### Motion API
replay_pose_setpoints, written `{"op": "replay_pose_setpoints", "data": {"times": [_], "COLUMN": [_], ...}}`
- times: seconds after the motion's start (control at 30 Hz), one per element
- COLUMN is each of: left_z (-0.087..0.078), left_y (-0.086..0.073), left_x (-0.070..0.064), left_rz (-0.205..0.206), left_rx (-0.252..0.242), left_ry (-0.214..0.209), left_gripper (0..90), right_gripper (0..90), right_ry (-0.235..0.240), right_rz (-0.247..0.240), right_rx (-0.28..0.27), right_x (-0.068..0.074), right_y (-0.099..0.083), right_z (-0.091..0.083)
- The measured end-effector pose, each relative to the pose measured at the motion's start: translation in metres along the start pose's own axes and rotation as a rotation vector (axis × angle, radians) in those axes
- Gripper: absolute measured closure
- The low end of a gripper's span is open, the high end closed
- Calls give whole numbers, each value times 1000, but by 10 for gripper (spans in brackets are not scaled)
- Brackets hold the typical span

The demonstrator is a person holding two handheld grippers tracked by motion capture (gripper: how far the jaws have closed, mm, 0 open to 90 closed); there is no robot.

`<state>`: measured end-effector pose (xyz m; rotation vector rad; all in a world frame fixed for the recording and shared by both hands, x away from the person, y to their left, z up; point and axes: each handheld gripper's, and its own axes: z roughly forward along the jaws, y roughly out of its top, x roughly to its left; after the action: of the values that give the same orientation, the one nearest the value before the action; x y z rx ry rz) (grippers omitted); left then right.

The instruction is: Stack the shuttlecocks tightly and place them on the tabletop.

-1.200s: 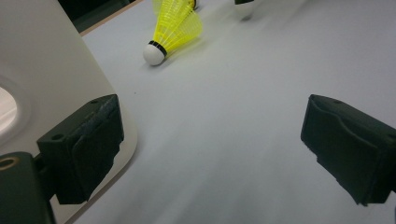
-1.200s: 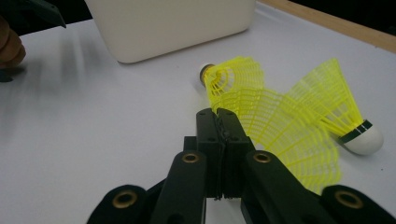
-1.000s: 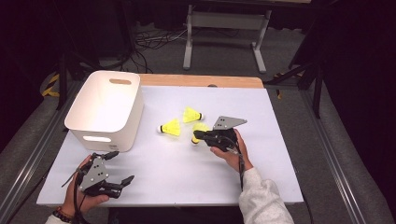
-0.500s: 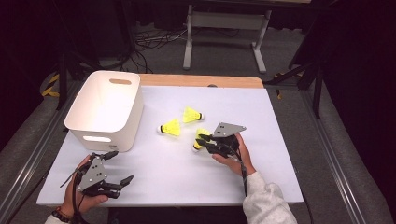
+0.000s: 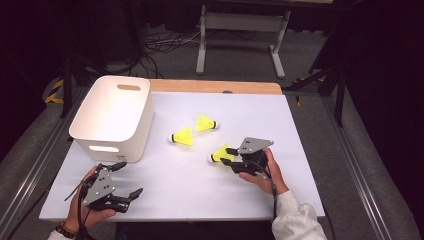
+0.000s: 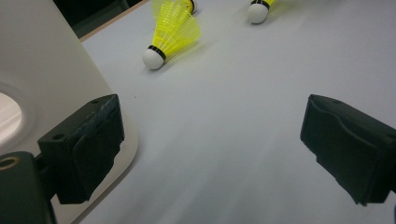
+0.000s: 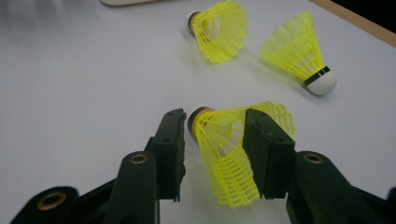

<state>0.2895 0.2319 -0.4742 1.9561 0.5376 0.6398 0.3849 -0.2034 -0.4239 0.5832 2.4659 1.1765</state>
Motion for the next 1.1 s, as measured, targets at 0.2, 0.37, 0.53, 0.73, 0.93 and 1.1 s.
{"op": "replay_pose_setpoints", "data": {"times": [0.2,0.37,0.53,0.73,0.93,1.1], "left_z": [1,1,1,2,2,3], "left_y": [0,0,0,0,0,0], "left_x": [0,0,-1,-1,-1,-2], "left_rz": [2,2,5,7,7,9], "left_rx": [3,3,8,11,12,14], "left_ry": [0,1,-3,-7,-10,-13], "left_gripper": [72,72,72,72,72,72], "right_gripper": [572,567,593,666,785,868], "right_ry": [-4,-3,-4,-2,5,14], "right_rz": [-8,-10,-9,-15,-24,-37], "right_rx": [24,52,72,96,120,129], "right_x": [2,4,5,6,8,11], "right_y": [-8,-15,-20,-23,-25,-26], "right_z": [-7,-10,-9,-3,3,9]}}
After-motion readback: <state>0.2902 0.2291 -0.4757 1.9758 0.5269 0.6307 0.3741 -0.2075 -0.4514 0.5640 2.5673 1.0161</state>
